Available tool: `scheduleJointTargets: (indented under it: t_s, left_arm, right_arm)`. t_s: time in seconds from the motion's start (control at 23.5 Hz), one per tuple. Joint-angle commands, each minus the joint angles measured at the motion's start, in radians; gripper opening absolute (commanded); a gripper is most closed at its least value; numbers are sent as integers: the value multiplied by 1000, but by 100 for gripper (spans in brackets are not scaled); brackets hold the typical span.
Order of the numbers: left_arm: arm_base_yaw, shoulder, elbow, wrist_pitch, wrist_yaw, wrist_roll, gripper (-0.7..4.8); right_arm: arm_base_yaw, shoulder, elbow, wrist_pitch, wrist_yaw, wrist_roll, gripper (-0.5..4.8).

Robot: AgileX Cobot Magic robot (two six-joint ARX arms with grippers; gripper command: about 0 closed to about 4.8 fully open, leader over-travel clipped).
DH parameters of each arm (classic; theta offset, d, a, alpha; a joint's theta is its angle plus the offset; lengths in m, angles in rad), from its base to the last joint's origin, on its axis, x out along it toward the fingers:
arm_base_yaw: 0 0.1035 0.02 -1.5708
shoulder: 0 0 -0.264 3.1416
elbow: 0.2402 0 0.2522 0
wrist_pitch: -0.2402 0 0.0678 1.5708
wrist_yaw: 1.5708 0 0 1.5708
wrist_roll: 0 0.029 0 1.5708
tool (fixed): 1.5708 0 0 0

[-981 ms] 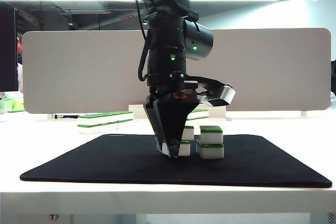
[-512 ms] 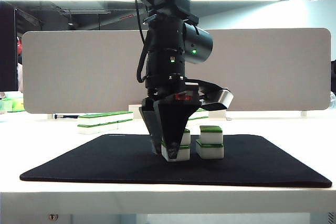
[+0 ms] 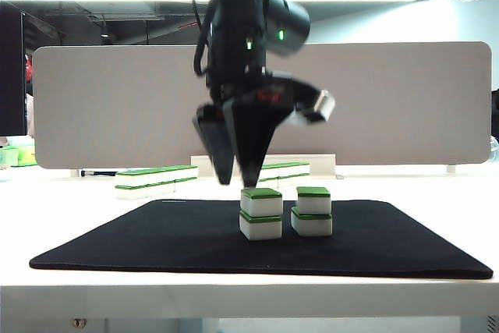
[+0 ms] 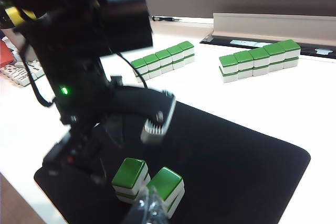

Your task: Take a mahjong tile from the mahjong wall and then place it on the table close to you.

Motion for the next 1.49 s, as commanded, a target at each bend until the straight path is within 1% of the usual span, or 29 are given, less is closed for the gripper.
scheduleJointTargets:
  t_s: [0.04, 0.09, 0.13, 0.17, 0.21, 0.26, 0.3, 0.34, 0.38, 0.43, 0.47, 0.55, 0.64, 0.77, 0.81, 0.98, 1.02, 1.07, 1.32, 1.49]
  left_arm:
    - [-1, -68, 14, -3, -95, -32, 340]
    - [-1, -81, 14, -3, -119, -32, 340]
    - [-1, -113, 14, -3, -170, -32, 331]
    - [-1, -129, 14, -3, -199, -32, 303]
    - [-1, -153, 14, -3, -240, -32, 228]
    - [-1, -167, 14, -3, -266, -32, 179]
    - [-1, -190, 14, -3, -304, -32, 99]
    - [-2, -208, 14, -3, -322, -32, 46]
    - [-2, -223, 14, -3, -326, -32, 16]
    - [-2, -235, 14, -3, -326, -32, 5]
    - [-2, -251, 14, -3, -326, -32, -5]
    - [-2, -273, 14, -3, -330, -32, -5]
    - [-2, -291, 14, -3, -369, -32, -5]
    - [-3, -296, 14, -3, -391, -31, -5]
    - [-2, -296, 14, -3, -409, -32, -5]
    - [-2, -297, 14, -3, -533, -34, -5]
    - [-2, -296, 13, -3, -556, -69, -5]
    - [-3, -296, 14, -1, -569, -90, -5]
    - [-3, -297, 14, 1, -616, -92, -5]
    - [-3, -297, 14, 5, -693, -92, -5]
  right_arm:
    - [0, -1, 2, 16, -2, 0, -1]
    - [0, -1, 2, 16, -2, 0, -1]
    - [0, -1, 2, 16, -2, 0, -1]
    - [0, -1, 2, 16, -2, 0, -1]
    - [0, -1, 2, 16, -2, 0, -1]
    - [0, -1, 2, 16, -2, 0, -1]
    - [0, -1, 2, 16, -2, 0, -1]
    - [0, -1, 2, 16, -2, 0, -1]
    - [0, -1, 2, 16, -2, 0, -1]
    - [0, -1, 2, 16, -2, 0, -1]
    - [0, -1, 2, 16, -2, 0, -1]
    - [0, -1, 2, 16, -2, 0, -1]
    - [0, -1, 2, 16, -2, 0, -1]
    - [0, -1, 2, 16, -2, 0, -1]
    - [1, -1, 2, 16, -2, 0, -1]
    - [1, -1, 2, 16, -2, 0, -1]
    - [1, -1, 2, 16, -2, 0, -1]
    - [1, -1, 2, 16, -2, 0, -1]
    - [1, -1, 2, 16, -2, 0, -1]
    - [1, -1, 2, 16, -2, 0, -1]
